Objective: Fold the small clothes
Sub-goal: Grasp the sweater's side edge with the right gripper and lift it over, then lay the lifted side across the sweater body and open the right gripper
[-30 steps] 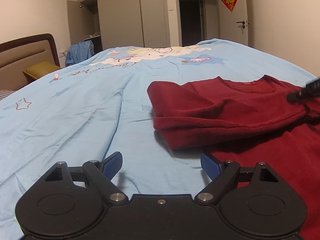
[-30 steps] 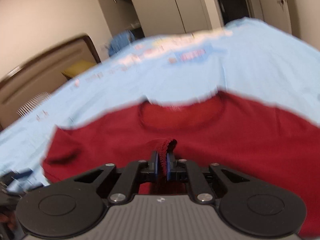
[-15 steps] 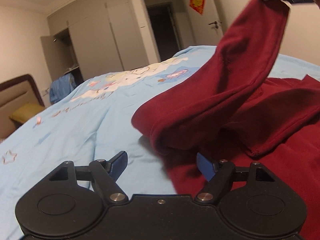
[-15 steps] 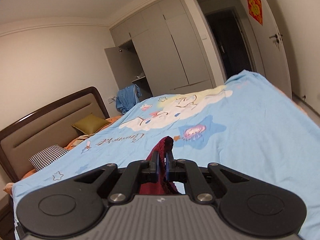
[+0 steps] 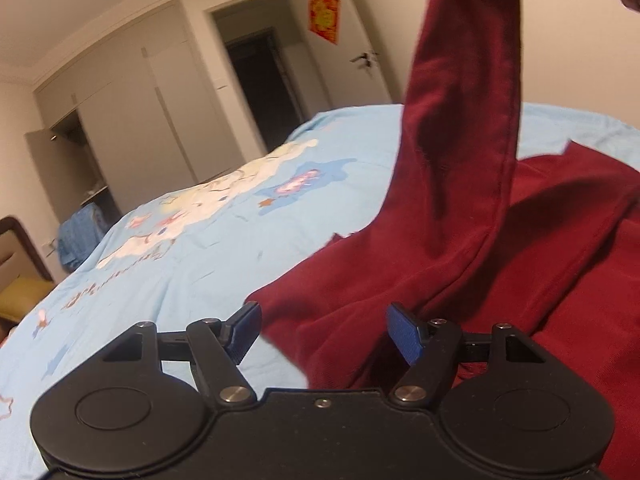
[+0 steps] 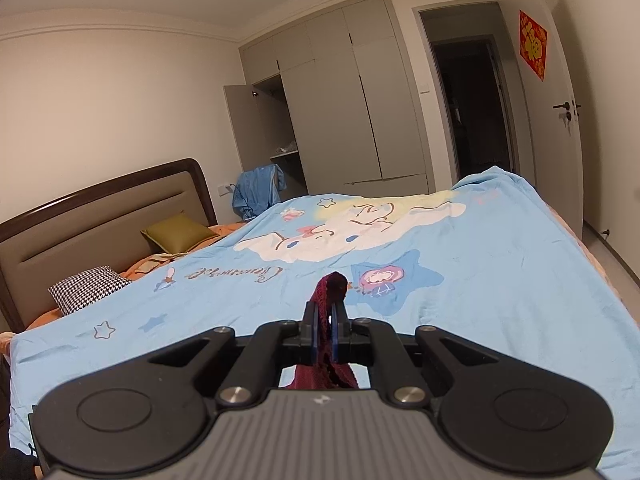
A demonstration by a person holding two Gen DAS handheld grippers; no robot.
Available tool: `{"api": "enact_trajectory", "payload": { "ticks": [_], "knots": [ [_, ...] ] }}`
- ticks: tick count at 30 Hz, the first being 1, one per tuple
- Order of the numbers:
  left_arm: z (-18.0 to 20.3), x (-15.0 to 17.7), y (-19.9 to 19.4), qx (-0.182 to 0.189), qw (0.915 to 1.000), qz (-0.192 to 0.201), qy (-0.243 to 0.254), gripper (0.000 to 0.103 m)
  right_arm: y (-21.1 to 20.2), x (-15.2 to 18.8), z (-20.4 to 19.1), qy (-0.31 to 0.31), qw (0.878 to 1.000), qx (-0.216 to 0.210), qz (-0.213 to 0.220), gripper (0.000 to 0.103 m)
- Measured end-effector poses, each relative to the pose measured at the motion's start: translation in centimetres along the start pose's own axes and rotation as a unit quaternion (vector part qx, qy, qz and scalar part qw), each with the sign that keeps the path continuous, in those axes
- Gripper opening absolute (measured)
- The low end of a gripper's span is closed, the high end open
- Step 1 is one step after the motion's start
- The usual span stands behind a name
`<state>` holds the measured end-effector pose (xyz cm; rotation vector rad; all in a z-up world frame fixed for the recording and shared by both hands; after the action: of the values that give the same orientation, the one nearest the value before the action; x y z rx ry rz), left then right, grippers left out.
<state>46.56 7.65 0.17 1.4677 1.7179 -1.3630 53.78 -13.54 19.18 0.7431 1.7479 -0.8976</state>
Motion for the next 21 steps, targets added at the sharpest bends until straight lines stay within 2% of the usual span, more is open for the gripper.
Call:
{"api": "enact_trajectory", "payload": {
  "ticks": [4, 8, 9, 11, 12, 13, 18, 21],
  "knots": [
    [1.6, 0.4, 1.1, 0.007, 0.9984, -0.018, 0.053, 0.070, -0.4, -0.2, 0.3, 0.003, 1.000, 0.001, 0.003, 0.007],
    [2.4, 1.1, 2.5, -0.008, 0.9954, -0.043, 0.085, 0.063, -0.8, -0.6, 0.5, 0.006, 1.000, 0.000, 0.007, 0.007],
    [2.4, 1.3, 2.7, -0.012, 0.9946, -0.047, 0.092, 0.058, -0.9, -0.6, 0.4, 0.005, 1.000, 0.000, 0.007, 0.007],
    [2.5, 1.5, 3.0, -0.014, 0.9936, -0.051, 0.100, 0.041, -0.9, -0.5, 0.4, 0.003, 1.000, 0.000, 0.007, 0.007],
    [2.6, 1.5, 2.9, -0.016, 0.9935, -0.051, 0.100, 0.024, -0.9, -0.4, 0.3, 0.003, 1.000, -0.001, 0.008, 0.007],
    [2.3, 1.4, 2.9, -0.019, 0.9939, -0.049, 0.097, 0.008, -0.9, -0.4, 0.3, 0.004, 1.000, -0.001, 0.008, 0.007],
    [-0.5, 0.4, 1.3, -0.056, 0.9978, -0.004, 0.035, 0.007, -0.8, 0.6, 0.8, 0.019, 1.000, -0.009, 0.007, 0.007],
    [-4.0, 1.0, -0.1, -0.096, 0.9945, 0.011, -0.039, 0.006, -0.7, 2.5, 1.2, 0.044, 0.999, -0.018, 0.003, 0.007]
  ]
}}
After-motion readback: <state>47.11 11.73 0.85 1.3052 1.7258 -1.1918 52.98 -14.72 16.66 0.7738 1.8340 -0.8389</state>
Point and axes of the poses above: each gripper's, at about its wrist camera, not at the fingertips, and y roughly the way its jaws point, z to its right, x to its underside, the point moved 8 cm from there along y, roughly the way its jaws point, and after that the axes turned 4 degrees about z, right-handed, at the moved point
